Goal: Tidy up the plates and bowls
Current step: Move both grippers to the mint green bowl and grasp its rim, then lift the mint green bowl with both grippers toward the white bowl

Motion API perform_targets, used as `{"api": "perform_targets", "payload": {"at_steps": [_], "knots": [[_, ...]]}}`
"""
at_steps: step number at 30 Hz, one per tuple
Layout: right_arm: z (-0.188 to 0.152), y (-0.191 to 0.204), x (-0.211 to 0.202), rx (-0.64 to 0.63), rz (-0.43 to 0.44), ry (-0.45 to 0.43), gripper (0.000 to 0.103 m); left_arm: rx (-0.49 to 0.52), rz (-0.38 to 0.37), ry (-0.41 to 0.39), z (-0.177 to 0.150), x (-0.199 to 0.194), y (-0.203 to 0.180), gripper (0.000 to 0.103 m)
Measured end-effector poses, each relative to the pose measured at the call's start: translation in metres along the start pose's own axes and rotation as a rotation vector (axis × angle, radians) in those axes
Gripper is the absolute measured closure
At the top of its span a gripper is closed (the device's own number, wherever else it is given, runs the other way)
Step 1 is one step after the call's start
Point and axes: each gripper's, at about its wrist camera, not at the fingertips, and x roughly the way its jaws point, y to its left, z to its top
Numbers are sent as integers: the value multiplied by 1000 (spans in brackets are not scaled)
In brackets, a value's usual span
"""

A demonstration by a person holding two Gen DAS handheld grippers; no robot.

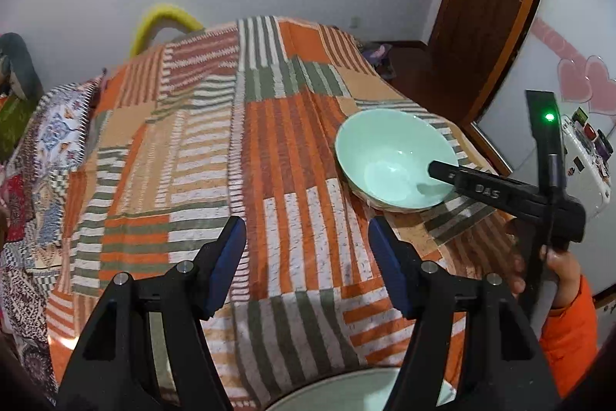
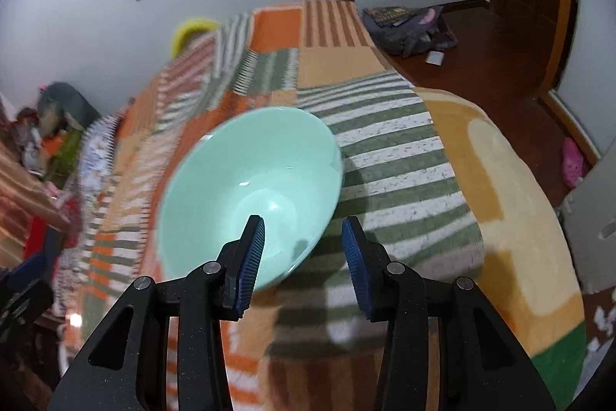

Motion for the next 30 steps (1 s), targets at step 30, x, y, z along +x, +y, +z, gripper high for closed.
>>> {"api": "perform_targets", "payload": {"at_steps": [30], "knots": [[-28,14,-11,-132,93,53,83,53,-59,286,4,112,-37,70]]}}
